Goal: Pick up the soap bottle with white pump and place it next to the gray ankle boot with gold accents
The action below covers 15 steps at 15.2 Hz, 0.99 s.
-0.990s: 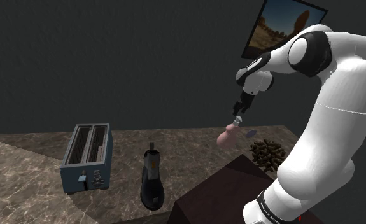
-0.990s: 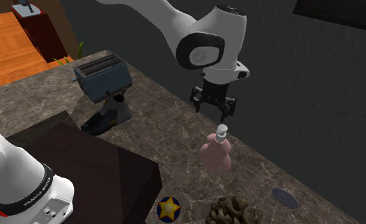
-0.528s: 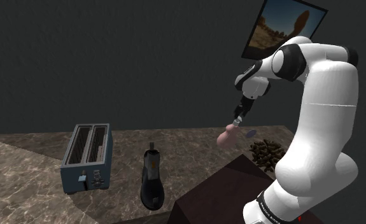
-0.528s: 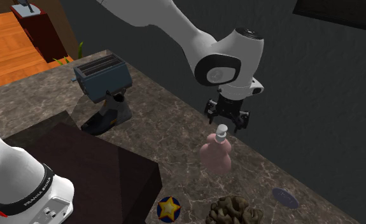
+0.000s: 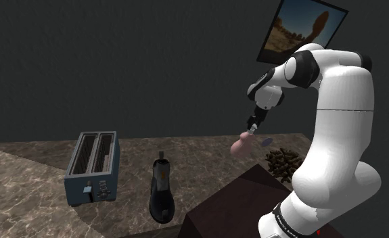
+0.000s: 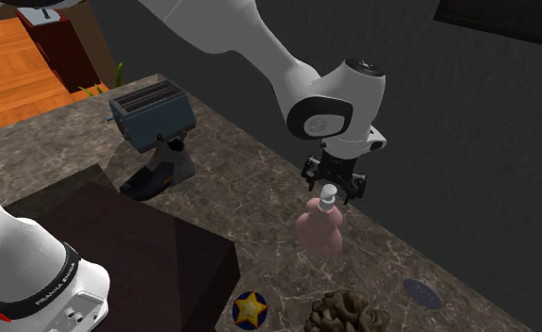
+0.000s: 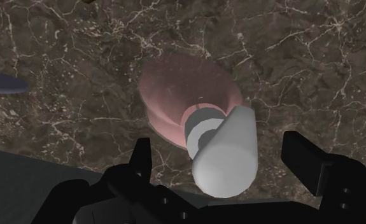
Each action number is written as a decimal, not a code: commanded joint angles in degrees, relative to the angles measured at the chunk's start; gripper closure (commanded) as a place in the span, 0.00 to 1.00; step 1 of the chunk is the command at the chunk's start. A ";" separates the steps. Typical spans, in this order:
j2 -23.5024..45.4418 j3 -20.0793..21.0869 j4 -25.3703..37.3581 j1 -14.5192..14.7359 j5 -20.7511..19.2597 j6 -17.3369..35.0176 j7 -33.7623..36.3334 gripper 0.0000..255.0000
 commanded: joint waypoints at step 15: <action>0.08 0.04 0.02 -0.02 0.04 0.07 -0.02 1.00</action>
